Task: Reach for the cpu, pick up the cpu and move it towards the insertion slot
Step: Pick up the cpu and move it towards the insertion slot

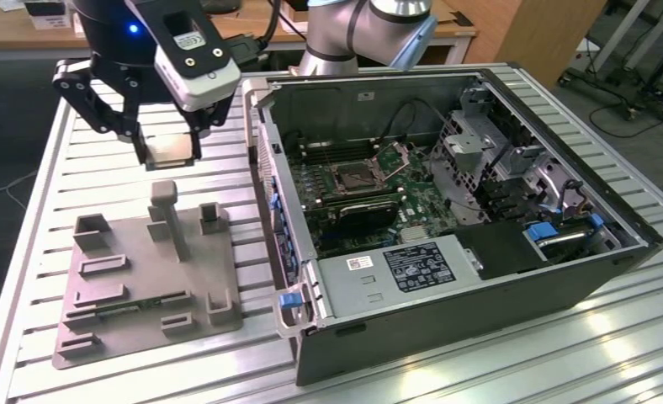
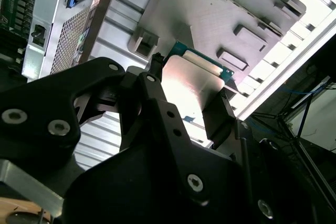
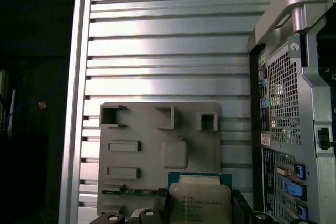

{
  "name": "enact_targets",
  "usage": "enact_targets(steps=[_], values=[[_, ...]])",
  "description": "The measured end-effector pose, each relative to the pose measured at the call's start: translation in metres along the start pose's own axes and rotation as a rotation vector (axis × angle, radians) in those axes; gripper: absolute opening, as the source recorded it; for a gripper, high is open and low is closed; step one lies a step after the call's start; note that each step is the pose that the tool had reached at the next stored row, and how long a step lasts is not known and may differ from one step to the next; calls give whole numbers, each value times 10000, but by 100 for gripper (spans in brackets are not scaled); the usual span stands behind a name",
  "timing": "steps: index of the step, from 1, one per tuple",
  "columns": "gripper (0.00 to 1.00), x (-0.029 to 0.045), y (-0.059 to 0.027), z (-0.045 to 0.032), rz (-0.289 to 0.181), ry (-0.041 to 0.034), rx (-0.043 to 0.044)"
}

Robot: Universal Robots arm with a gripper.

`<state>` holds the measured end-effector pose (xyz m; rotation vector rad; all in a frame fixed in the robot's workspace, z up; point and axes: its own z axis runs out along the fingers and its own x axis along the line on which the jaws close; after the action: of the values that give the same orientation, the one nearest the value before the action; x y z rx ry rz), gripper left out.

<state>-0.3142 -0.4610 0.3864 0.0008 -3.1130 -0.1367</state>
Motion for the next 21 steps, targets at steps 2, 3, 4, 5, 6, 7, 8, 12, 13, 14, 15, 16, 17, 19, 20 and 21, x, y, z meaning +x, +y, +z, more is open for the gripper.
enact_targets(steps=[2,3,4,5,6,7,8,12,13,14,15,16,17,19,20,21], values=[[55,-5,0,0,0,0,0],[55,-8,0,0,0,0,0],[55,-11,0,0,0,0,0],[55,-14,1,0,0,0,0],[55,-16,1,0,0,0,0],[55,-19,1,0,0,0,0],[55,-22,1,0,0,0,0],[55,-34,2,0,0,0,1],[55,-37,2,0,0,0,0],[55,-40,2,0,0,0,0],[55,-43,2,0,0,0,0],[55,-46,2,0,0,0,0],[55,-48,2,0,0,1,0],[55,-54,3,0,0,0,0],[55,-57,3,0,0,0,0],[55,-60,3,0,0,0,0]])
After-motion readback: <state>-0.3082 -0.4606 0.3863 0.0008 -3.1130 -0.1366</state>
